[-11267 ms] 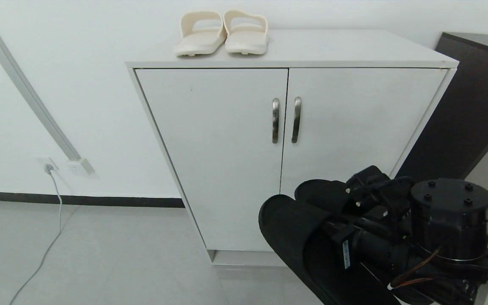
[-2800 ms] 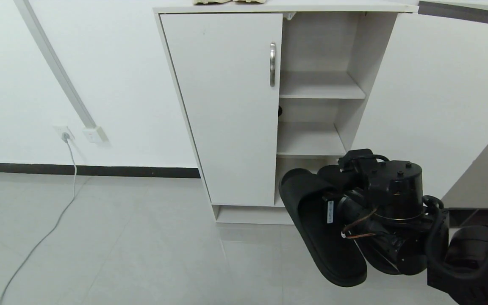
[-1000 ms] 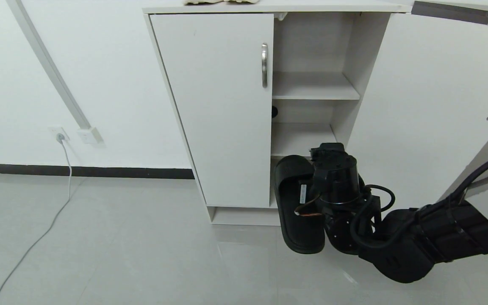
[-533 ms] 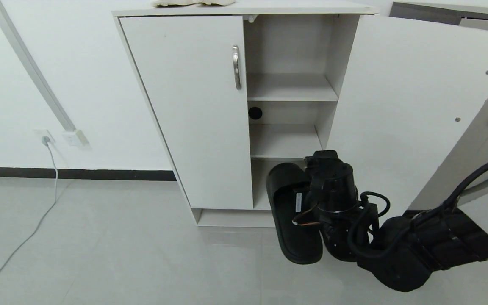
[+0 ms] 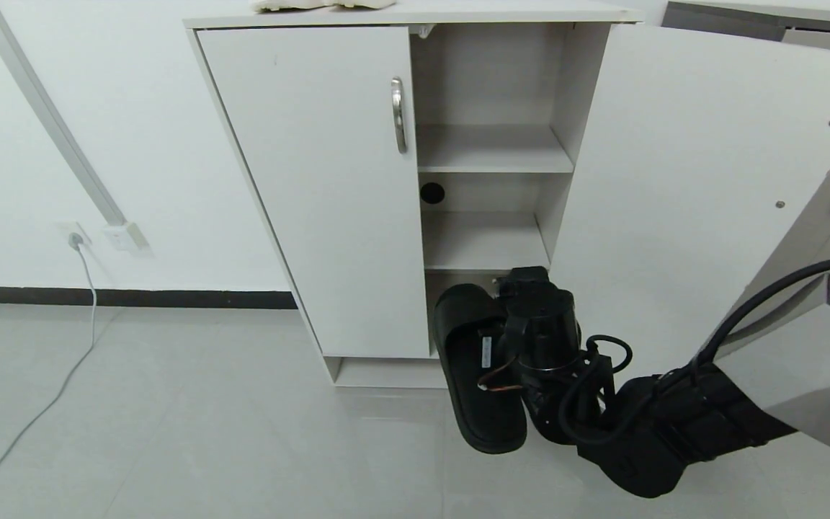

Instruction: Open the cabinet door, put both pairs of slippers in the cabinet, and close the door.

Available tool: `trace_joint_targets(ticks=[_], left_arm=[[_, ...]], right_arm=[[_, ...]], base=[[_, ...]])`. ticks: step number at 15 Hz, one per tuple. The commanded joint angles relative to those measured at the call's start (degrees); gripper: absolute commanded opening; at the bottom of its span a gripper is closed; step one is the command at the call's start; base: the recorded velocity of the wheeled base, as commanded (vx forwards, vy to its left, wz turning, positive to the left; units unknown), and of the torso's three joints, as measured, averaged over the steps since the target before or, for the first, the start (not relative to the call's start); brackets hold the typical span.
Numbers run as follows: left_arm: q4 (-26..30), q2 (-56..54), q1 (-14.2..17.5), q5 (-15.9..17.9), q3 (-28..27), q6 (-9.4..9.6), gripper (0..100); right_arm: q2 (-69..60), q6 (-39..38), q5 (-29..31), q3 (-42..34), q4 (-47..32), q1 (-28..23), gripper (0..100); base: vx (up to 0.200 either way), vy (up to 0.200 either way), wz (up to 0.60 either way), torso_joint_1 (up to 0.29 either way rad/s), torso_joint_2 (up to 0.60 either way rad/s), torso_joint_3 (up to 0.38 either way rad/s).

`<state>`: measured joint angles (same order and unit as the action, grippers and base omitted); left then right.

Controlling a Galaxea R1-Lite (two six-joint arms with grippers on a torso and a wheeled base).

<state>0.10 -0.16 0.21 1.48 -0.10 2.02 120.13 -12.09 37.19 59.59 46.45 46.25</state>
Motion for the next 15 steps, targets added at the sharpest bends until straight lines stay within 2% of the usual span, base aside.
trace_joint_targets(ticks=[1, 8, 15], left_arm=[[-0.01, 0.16, -0.03, 0.02, 0.01, 0.00, 0], [-0.01, 0.16, -0.03, 0.02, 0.01, 0.00, 0], [-0.01, 0.25, -0.03, 0.02, 0.01, 0.00, 0]], right_arm=[[0.46, -0.04, 0.07, 0.00, -0.04, -0.11, 0], [2.04, 0.14, -0.10, 0.35, 0.05, -0.02, 0], [2.92, 0.14, -1.60, 1.06, -0.04, -0.11, 0]], base=[[0.000, 0.000, 0.00, 0.000, 0.00, 0.000], [0.000, 0.000, 0.00, 0.000, 0.00, -0.009], [0.000, 0.000, 0.00, 0.001, 0.00, -0.179]])
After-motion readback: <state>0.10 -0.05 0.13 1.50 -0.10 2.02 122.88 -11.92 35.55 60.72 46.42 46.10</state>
